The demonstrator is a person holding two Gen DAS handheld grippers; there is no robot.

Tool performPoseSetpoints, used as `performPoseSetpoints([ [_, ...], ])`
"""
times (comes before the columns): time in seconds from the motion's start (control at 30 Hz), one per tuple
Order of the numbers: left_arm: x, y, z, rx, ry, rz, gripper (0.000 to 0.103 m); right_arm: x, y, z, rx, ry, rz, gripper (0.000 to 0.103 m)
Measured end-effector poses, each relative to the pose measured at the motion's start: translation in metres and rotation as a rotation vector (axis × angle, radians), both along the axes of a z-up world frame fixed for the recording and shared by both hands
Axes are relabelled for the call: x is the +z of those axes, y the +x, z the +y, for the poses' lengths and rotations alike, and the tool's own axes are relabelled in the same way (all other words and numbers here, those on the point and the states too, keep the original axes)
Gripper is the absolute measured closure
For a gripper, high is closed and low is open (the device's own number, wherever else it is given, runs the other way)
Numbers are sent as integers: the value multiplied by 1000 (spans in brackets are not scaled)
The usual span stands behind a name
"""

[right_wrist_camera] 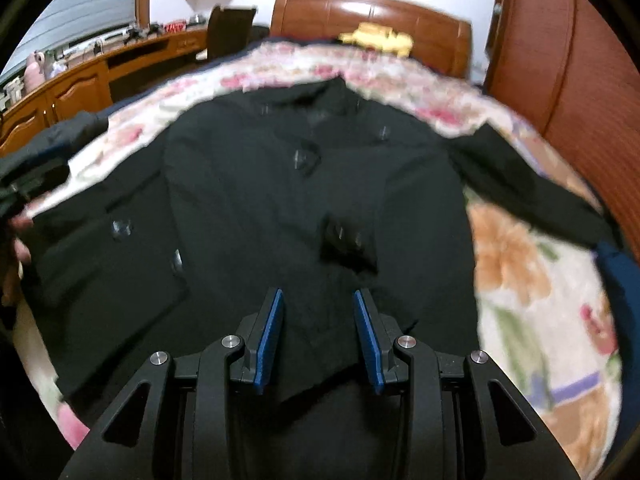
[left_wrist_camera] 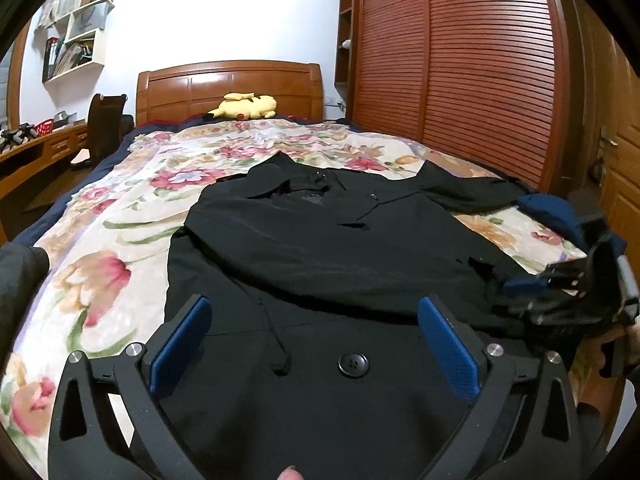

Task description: Fold large clothes

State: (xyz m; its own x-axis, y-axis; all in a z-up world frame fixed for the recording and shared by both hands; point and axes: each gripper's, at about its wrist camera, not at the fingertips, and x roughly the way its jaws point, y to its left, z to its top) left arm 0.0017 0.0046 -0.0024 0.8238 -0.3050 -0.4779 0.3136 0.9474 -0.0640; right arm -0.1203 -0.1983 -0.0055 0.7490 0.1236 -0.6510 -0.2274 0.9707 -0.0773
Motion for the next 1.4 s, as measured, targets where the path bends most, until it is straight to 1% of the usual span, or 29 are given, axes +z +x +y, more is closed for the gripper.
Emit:
performPoseSetpoints([
  [0.03, 0, 0, 0, 2, -2, -1, 0, -5, 2, 0, -4, -7, 10, 60],
  [0.07, 0, -1, 0, 4, -3, -2, 0, -8, 1, -1, -10, -6, -2, 56],
  [0.17, 1, -2, 1, 12, -11, -7, 0, -9, -1, -5, -20, 15, -6, 51],
  [0.3, 4, -5, -1, 18, 0, -23, 0, -7, -2, -6, -21, 21, 2, 46],
  [0.43, 4, -3, -4, 16, 9, -23, 0, 4, -5, -13, -15, 11, -9, 45],
  [0.53, 4, -1, -9, 9, 11, -21, 0, 14, -9, -22, -27, 13, -38, 45],
  [0.73, 2, 4, -18, -3, 10, -7, 0, 32, -5, -55, -83, 14, -87, 45],
  [0.83, 3, 4, -21, -11, 6, -8, 0, 35, 6, -74, -120, -7, -91, 45],
  [0.97, 9, 2, -27, -19, 25, -6, 0, 35, 27, -103, -188, -35, -89, 45],
  [1.17, 18, 7, -29, -10, 53, -18, 0, 38, 59, -137, -264, -16, -98, 45],
  [1.4, 18, 24, -21, 25, 31, -6, 0, 43, 100, -175, -358, 18, -112, 45],
])
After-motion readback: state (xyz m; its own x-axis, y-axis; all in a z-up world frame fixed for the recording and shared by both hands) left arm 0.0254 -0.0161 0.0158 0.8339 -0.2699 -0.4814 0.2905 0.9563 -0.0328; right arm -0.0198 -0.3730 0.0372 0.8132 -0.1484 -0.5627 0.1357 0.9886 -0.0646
